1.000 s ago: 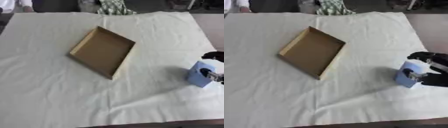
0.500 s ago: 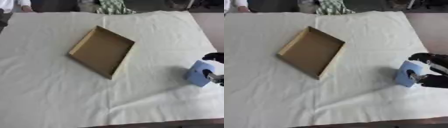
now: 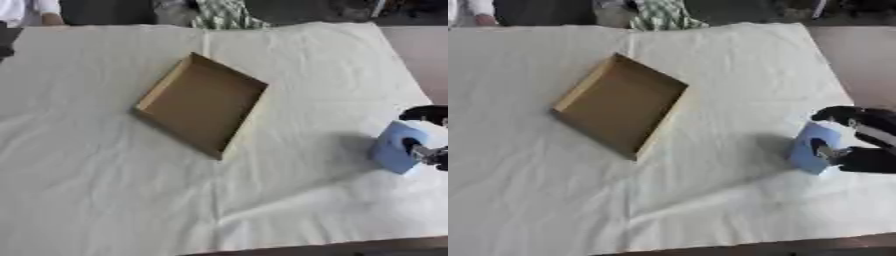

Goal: Pick up objects on the table and place them in the box.

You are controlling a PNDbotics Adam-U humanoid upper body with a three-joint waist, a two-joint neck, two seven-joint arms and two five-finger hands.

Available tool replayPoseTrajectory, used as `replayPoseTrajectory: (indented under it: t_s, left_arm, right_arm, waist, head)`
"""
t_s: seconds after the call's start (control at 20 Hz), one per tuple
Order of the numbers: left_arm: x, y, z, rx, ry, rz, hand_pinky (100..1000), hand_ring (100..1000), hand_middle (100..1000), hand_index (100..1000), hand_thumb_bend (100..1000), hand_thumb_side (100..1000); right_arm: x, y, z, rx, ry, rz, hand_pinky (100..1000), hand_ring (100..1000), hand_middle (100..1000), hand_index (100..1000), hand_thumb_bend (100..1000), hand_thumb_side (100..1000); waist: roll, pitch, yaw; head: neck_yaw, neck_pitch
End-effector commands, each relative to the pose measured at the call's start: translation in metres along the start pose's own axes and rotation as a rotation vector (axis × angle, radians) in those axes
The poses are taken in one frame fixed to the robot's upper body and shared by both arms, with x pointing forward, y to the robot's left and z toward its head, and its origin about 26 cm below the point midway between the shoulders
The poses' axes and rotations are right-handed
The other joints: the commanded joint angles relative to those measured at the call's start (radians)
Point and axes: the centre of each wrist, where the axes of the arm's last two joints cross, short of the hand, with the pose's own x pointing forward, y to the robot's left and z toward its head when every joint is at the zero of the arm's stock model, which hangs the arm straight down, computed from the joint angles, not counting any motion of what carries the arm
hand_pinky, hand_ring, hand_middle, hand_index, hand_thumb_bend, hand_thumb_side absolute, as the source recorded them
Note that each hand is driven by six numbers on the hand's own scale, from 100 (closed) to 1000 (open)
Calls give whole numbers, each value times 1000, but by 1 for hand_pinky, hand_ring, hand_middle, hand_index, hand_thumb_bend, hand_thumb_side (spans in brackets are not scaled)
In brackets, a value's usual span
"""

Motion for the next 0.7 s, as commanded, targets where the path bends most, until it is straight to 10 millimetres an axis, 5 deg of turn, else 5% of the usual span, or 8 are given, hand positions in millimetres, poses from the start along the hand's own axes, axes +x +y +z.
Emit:
replayPoseTrajectory:
  t_s: [0.05, 0.4, 0.7]
  left_arm:
    - [5, 3, -4, -8, -26, -14, 616, 743, 551, 664, 306, 663]
    - [5, 3, -4, -10, -23, -22, 616, 743, 551, 664, 304, 669]
    - [5, 2, -4, -15, -23, -19, 616, 745, 552, 663, 303, 671]
  right_arm:
    - [-6, -5, 1, -1, 21, 10, 945, 971, 983, 1000, 102, 904]
    - [-4, -5, 4, -4, -12, -18, 942, 969, 980, 1000, 104, 986]
    - [-13, -2, 0, 7, 42, -2, 947, 977, 983, 1000, 204, 1000]
  waist:
    - [2, -10, 1]
    - [2, -10, -5]
    - [3, -10, -1]
  head:
    - [-3, -10]
    - [-1, -5]
    - [-10, -13]
